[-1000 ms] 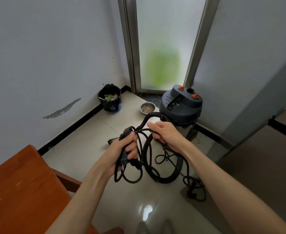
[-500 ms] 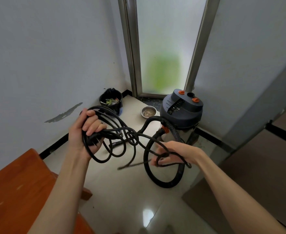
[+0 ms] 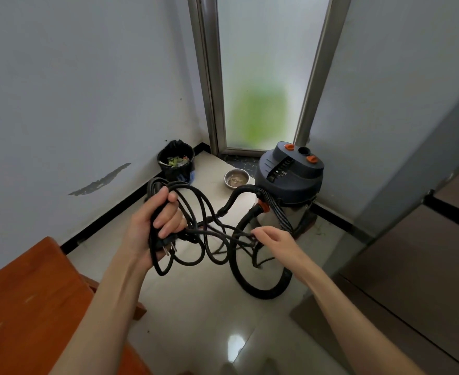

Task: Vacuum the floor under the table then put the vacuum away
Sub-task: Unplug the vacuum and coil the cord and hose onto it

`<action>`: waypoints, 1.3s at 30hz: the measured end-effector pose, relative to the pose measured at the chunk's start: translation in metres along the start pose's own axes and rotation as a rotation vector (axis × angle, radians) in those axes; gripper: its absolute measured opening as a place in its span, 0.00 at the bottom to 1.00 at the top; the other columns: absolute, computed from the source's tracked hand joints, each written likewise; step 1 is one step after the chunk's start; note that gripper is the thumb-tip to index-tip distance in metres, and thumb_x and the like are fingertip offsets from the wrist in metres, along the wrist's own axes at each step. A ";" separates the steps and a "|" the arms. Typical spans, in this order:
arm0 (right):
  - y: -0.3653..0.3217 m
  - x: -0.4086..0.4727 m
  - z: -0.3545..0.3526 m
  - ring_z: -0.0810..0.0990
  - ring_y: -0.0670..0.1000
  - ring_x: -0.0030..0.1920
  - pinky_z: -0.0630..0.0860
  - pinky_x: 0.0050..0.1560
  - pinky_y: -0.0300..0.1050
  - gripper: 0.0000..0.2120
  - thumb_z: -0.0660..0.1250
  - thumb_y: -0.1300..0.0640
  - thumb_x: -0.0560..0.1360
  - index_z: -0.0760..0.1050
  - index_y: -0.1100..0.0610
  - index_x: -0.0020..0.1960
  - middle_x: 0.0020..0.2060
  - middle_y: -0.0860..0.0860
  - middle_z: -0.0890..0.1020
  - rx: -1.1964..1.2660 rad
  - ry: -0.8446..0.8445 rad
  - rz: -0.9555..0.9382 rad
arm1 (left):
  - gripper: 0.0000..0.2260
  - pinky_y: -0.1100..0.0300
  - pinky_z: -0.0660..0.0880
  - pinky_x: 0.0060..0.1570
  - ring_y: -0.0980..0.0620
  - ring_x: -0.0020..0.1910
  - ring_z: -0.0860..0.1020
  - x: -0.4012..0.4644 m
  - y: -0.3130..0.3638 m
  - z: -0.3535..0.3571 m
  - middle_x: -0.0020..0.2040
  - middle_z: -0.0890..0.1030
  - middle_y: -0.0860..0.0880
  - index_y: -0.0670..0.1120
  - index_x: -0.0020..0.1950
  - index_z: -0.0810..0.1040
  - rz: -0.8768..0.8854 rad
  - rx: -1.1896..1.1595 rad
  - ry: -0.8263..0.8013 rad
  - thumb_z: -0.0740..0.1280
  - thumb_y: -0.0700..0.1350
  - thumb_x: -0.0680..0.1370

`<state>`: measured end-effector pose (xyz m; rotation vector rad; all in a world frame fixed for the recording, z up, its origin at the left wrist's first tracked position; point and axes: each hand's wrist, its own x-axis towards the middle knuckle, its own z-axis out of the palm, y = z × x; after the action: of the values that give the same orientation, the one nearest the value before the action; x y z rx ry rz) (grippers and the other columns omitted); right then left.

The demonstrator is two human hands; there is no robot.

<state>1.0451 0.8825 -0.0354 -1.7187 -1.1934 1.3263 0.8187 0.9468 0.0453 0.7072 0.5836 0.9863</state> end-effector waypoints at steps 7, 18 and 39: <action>-0.010 0.001 0.047 0.76 0.48 0.45 0.75 0.47 0.41 0.16 0.65 0.43 0.75 0.75 0.57 0.46 0.43 0.51 0.77 -0.044 0.229 0.119 | 0.09 0.67 0.64 0.23 0.60 0.16 0.63 -0.007 -0.001 0.007 0.20 0.59 0.55 0.46 0.36 0.77 -0.009 0.041 -0.091 0.70 0.50 0.70; -0.023 0.020 0.030 0.68 0.45 0.24 0.70 0.24 0.33 0.16 0.51 0.70 0.78 0.72 0.64 0.60 0.41 0.51 0.76 1.146 0.187 0.447 | 0.13 0.67 0.64 0.24 0.59 0.17 0.62 -0.017 0.008 -0.002 0.20 0.62 0.55 0.45 0.37 0.75 0.069 0.108 0.094 0.57 0.46 0.78; 0.042 0.040 -0.025 0.74 0.51 0.35 0.76 0.45 0.46 0.11 0.55 0.61 0.82 0.73 0.67 0.51 0.34 0.56 0.75 0.596 0.525 0.411 | 0.11 0.68 0.65 0.26 0.59 0.20 0.62 -0.002 0.040 -0.020 0.21 0.63 0.55 0.46 0.39 0.72 0.281 0.107 0.548 0.59 0.47 0.80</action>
<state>1.0837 0.9045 -0.0805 -1.7340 -0.1257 1.1763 0.7820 0.9655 0.0625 0.6212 1.0394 1.4355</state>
